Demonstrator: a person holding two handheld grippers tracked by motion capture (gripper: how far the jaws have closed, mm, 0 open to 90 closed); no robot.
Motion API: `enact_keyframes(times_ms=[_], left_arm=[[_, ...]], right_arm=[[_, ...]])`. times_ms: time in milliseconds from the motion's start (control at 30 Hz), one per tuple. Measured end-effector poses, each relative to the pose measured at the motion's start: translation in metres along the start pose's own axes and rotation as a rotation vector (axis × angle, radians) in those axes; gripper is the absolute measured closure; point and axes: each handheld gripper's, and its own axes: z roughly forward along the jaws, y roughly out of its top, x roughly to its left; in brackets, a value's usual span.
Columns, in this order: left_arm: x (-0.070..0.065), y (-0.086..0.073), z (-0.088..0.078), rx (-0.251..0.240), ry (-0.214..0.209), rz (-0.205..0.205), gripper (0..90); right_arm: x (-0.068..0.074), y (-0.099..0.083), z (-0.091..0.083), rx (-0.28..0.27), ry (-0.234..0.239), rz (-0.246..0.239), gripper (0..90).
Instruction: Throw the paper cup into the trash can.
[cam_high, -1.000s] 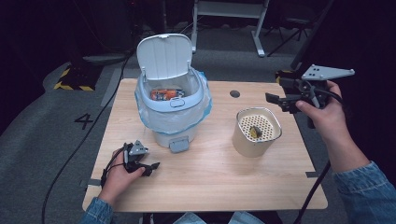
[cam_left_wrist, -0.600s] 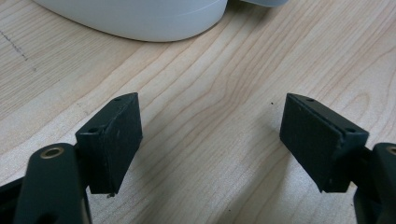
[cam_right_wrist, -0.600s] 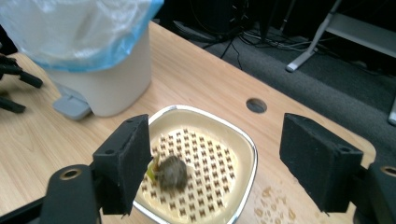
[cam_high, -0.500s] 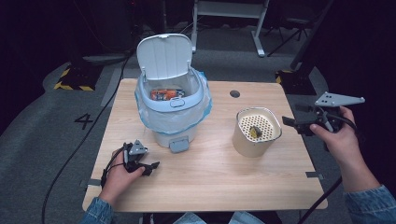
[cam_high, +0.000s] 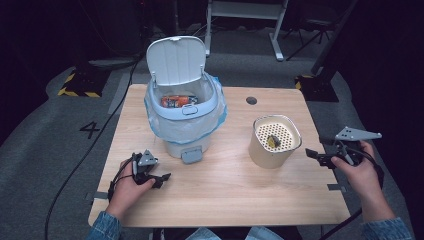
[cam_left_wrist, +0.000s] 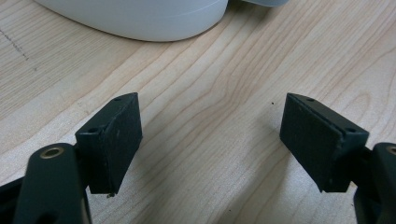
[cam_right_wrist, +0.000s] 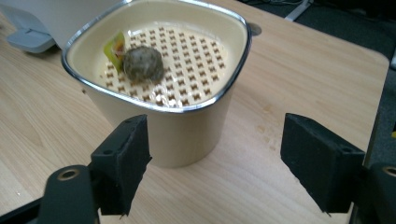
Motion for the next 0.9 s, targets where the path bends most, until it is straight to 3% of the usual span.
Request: enact_keyframes(times_ms=[333, 900], left_arm=[[-0.001, -0.001, -0.001, 0.001, 0.006, -0.007, 21.5], [-0.001, -0.001, -0.001, -0.003, 0.007, -0.016, 21.7]], right_arm=[[0.001, -0.046, 0.028, 0.056, 0.008, 0.094, 24.2], [0.01, -0.091, 0.07, 0.136, -0.035, 0.073, 21.3]])
